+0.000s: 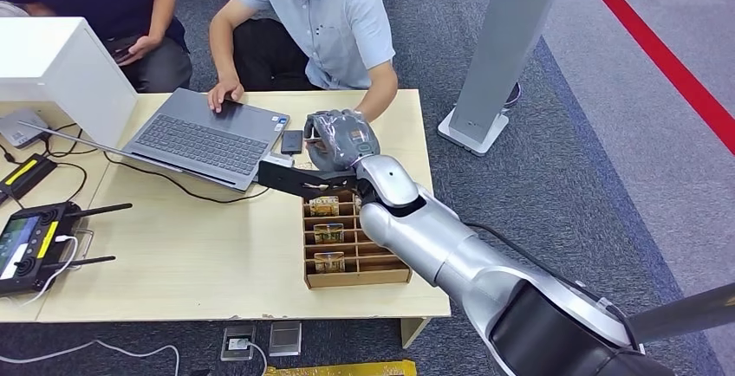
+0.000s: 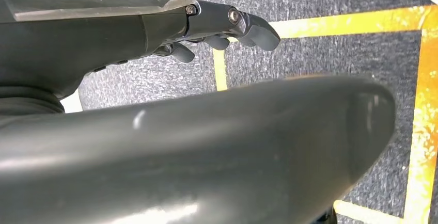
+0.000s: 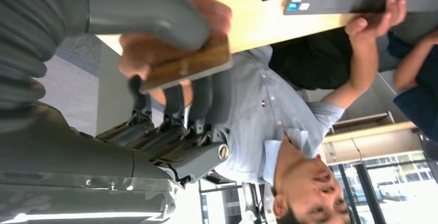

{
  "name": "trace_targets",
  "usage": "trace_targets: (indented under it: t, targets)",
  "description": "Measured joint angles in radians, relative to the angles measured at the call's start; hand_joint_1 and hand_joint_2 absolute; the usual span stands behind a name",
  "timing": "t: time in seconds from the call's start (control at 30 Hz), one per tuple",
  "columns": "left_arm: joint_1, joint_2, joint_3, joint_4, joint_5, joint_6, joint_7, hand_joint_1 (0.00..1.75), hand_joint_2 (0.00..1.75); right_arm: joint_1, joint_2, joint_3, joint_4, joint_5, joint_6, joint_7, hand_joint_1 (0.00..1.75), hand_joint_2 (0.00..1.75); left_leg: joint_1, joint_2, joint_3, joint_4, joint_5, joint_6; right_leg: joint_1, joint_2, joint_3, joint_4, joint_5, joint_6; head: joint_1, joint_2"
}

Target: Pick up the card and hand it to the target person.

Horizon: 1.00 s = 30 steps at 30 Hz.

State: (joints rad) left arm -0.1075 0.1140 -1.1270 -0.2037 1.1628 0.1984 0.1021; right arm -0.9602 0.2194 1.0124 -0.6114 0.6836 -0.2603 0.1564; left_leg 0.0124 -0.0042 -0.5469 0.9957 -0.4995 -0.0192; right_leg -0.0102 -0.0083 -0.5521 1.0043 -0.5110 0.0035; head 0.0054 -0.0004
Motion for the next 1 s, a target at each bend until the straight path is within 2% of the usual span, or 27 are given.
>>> trace_targets:
  t: [0.3,0.47,0.6,0.73,0.83,0.9,0.97,1.0]
  targets:
    - [0.000,0.003,-0.009,0.001,0.019,0.013,-0.016,0.00,0.00,-0.008,0.002,0.015,0.039,-0.019,-0.047,-0.002,0.00,1.75,0.000,0.000,0.000,0.000,0.000,0.000,0.000,0.000,0.000,0.000,0.000,0.000,0.000,0.000]
    - [0.001,0.004,-0.009,0.001,0.039,0.021,-0.013,0.00,0.00,-0.016,-0.008,0.009,-0.012,-0.077,-0.064,0.007,0.00,1.75,0.000,0.000,0.000,0.000,0.000,0.000,0.000,0.000,0.000,0.000,0.000,0.000,0.000,0.000]
    - [0.003,0.004,-0.009,0.001,0.053,0.030,-0.004,0.00,0.00,0.007,-0.047,-0.014,-0.124,-0.153,-0.067,0.022,0.00,1.75,0.000,0.001,0.001,0.000,0.000,0.000,0.000,0.000,0.000,0.000,0.000,0.000,0.000,0.000]
    - [0.006,0.004,-0.009,0.001,0.067,0.034,0.000,0.00,0.00,0.087,-0.110,-0.052,-0.278,-0.234,-0.088,0.017,0.00,1.75,0.000,0.000,0.001,0.000,0.000,0.000,0.000,0.000,0.000,-0.001,0.000,0.000,0.000,0.000]
    - [0.007,0.004,-0.009,0.001,0.069,0.035,0.000,0.00,0.00,0.108,-0.125,-0.062,-0.311,-0.244,-0.095,0.017,0.00,1.75,0.000,0.000,0.001,0.001,0.000,0.000,0.000,0.000,0.000,-0.001,0.000,0.000,0.001,0.000]
    - [0.009,0.004,-0.009,0.001,0.077,0.039,0.002,0.00,0.00,0.241,-0.189,-0.119,-0.462,-0.293,-0.114,-0.020,0.00,1.75,0.000,0.000,0.001,0.000,-0.001,0.000,0.000,0.000,0.000,-0.002,0.000,0.000,0.001,0.000]
    - [0.012,0.005,-0.009,0.001,0.085,0.043,0.007,0.00,0.00,0.426,-0.265,-0.190,-0.653,-0.380,-0.134,-0.088,0.00,1.75,0.000,0.000,0.001,0.000,-0.001,0.000,0.000,0.000,0.000,-0.002,0.000,0.000,0.001,0.000]
    - [0.013,0.005,-0.009,0.001,0.085,0.043,0.008,0.00,0.00,0.452,-0.273,-0.199,-0.675,-0.400,-0.135,-0.103,0.00,1.75,0.000,0.000,0.001,0.000,-0.001,0.000,0.000,0.000,0.000,-0.002,0.000,0.000,0.001,0.000]
